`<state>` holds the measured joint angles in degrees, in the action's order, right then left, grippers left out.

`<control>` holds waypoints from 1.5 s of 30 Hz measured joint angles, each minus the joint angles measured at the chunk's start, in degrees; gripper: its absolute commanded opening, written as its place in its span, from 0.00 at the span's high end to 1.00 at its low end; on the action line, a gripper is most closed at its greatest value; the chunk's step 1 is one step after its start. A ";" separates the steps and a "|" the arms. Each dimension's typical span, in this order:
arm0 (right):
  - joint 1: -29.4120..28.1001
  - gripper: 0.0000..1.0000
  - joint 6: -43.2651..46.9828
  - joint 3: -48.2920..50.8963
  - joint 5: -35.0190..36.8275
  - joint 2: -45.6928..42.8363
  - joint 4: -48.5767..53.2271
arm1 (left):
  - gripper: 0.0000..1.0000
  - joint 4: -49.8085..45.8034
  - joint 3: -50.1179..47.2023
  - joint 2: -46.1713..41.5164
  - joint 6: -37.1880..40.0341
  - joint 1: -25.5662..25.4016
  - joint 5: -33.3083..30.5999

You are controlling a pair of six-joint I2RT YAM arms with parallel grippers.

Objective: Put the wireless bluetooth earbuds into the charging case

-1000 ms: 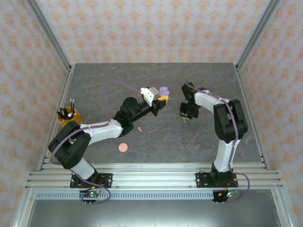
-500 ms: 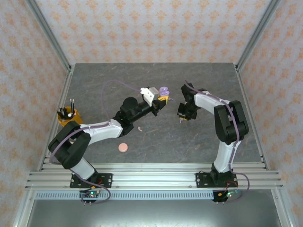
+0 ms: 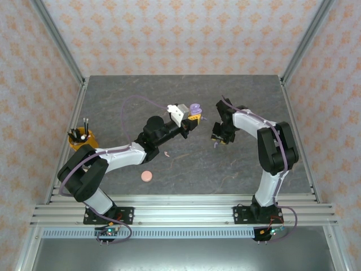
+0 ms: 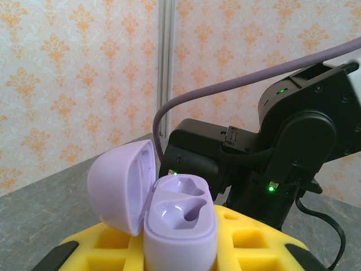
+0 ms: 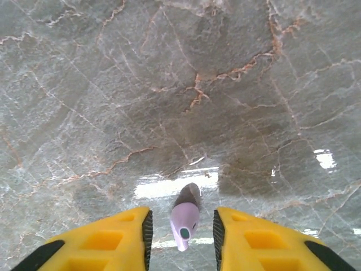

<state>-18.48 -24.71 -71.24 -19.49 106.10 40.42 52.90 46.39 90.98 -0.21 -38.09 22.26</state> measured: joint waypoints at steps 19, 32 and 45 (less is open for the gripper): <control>-5.60 0.59 -5.33 -0.92 5.60 1.57 3.37 | 1.00 0.00 -0.17 -0.66 0.04 0.00 0.00; -5.60 0.65 -5.38 -4.28 7.91 4.24 3.78 | 1.00 -0.02 -1.14 -0.96 0.17 0.00 -0.02; -5.60 0.66 -5.77 -3.98 7.98 4.46 3.78 | 1.00 -0.02 -1.14 -1.03 0.22 0.00 -0.02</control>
<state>-24.08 -30.48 -75.22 -11.51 110.56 44.21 52.88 45.25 89.95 0.01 -38.09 22.24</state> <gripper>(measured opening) 0.341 0.224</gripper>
